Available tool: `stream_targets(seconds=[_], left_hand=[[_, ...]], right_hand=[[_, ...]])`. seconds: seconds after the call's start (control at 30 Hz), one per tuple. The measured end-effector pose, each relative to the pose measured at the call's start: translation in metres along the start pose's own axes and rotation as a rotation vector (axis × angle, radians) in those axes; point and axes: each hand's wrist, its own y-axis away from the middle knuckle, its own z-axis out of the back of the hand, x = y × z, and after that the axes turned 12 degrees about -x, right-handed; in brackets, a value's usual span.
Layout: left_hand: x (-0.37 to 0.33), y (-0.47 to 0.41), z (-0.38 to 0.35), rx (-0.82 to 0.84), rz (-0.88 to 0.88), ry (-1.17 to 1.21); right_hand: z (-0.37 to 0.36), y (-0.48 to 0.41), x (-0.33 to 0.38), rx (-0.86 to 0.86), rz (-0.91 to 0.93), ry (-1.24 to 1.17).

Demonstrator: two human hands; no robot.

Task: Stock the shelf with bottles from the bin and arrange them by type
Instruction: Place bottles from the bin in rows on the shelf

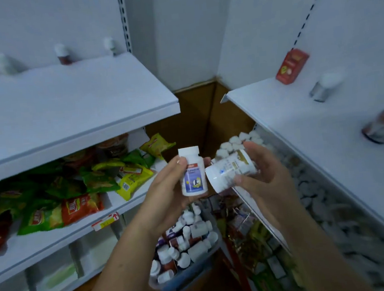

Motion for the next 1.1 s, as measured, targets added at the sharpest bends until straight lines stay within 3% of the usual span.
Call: stream_targets(seconds=[0.1,0.37,0.5,0.67,0.83,1.1], left_hand=[[-0.001,0.003,-0.021,0.025,0.078,0.054],[0.032,0.030,-0.095,0.193,0.246,0.008],[0.063,0.056,-0.135,0.313,0.351,0.057],[0.097,0.091,-0.184,0.451,0.390,0.051],[0.138,0.149,-0.241,0.576,0.429,-0.016],[0.218,0.284,-0.325,0.742,0.455,-0.110]], right_hand=[[0.012,0.024,0.019,-0.081,0.047,0.042],[0.066,0.093,0.036,-0.519,0.199,0.218],[0.088,0.128,0.044,-0.585,0.262,0.278],[0.128,0.177,0.066,-0.666,0.280,0.171],[0.194,0.242,0.087,-0.860,0.243,0.105],[0.305,0.382,0.121,-0.950,0.143,-0.200]])
